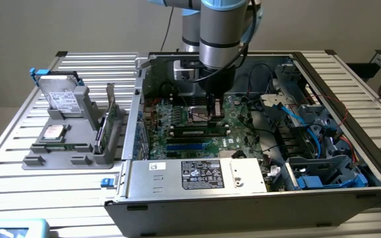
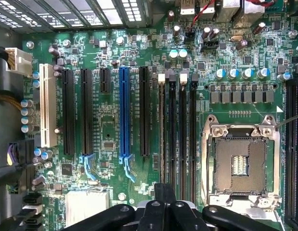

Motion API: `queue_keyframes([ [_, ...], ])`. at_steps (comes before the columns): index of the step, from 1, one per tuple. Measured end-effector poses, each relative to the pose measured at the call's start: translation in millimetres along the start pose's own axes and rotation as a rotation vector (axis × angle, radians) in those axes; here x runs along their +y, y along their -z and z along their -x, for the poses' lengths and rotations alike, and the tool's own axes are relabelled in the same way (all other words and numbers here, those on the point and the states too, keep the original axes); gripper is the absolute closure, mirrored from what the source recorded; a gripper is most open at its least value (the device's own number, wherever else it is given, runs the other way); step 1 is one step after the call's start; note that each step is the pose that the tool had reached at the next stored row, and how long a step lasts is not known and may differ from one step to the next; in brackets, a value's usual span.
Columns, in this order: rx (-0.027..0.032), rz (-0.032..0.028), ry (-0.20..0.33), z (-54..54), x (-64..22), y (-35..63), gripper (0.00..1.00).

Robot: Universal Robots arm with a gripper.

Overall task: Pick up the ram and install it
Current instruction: 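Press down the ram until it locks into place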

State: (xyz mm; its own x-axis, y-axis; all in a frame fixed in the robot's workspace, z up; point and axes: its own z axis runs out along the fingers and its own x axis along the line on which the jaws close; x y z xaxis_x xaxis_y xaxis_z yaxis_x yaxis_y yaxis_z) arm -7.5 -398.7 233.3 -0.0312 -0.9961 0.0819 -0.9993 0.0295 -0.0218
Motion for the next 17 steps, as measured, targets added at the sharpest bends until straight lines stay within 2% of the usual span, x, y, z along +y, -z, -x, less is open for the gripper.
queue_keyframes([
  [17,-0.0017,-0.0040,-0.006,0.7,0.8,-2.3,0.89],
])
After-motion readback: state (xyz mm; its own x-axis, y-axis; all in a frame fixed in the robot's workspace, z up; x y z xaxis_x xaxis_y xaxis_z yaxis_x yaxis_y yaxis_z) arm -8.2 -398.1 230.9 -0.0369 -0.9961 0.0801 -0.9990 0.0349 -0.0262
